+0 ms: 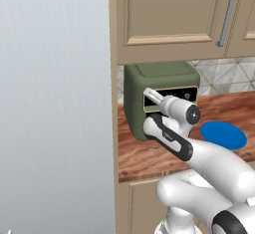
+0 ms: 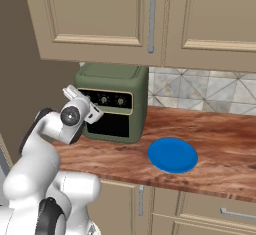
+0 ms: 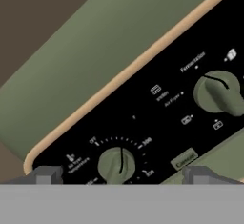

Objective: Pull the toaster oven rack outwards. Pick up the baguette from the plate and place it on the toaster oven rack. Close the toaster oven door fully and set the temperature to the lowest setting.

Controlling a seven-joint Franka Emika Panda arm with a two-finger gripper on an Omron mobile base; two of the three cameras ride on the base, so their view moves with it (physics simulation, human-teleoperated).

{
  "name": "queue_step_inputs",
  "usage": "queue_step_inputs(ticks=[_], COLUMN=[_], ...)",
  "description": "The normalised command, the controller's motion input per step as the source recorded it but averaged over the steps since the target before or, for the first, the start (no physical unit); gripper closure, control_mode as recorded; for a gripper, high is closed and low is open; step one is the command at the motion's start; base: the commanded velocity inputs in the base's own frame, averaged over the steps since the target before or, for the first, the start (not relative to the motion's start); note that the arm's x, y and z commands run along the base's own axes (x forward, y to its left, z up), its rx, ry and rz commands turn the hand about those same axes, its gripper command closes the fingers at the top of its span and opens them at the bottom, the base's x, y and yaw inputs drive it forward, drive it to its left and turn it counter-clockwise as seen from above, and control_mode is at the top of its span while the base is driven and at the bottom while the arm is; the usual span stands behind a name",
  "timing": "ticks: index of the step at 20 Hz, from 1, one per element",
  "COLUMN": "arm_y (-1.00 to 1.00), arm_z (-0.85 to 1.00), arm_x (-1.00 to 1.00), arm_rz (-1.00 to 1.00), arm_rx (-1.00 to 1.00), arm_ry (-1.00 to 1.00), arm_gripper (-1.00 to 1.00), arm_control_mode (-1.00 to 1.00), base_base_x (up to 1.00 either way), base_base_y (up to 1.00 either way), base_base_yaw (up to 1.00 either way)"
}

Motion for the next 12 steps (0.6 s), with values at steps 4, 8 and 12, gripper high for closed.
queue_step_inputs(ticks=[4,8,12], arm_y=[0.00,0.01,0.00], arm_z=[0.00,0.00,0.00], arm_x=[0.05,0.00,0.00], arm_rz=[0.00,0.00,0.00], arm_rx=[0.00,0.00,0.00], arm_ry=[0.00,0.00,0.00], arm_gripper=[-1.00,-1.00,-1.00], arm_control_mode=[-1.00,-1.00,-1.00], base_base_x=[0.00,0.00,0.00], base_base_y=[0.00,0.00,0.00], base_base_yaw=[0.00,0.00,0.00])
